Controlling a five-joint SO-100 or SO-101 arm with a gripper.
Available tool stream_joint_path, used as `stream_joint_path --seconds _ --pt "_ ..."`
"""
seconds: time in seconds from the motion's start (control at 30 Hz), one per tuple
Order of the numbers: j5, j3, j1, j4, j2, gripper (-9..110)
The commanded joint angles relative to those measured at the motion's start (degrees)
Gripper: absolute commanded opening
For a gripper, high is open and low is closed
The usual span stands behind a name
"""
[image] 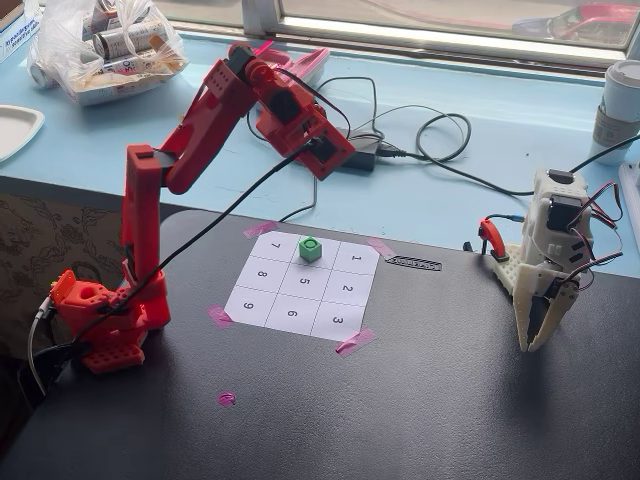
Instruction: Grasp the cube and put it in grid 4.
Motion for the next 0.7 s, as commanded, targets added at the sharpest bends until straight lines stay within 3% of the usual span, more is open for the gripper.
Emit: stream_joint_path --seconds 0.0,0.3,0.67 --pt "-2.02 2.9 6.06 2.9 10.11 0" --pt "-10.46 28.56 24.79 -1.76 31.64 0" --pt "-15.21 87.98 27.86 -32.78 62.75 0"
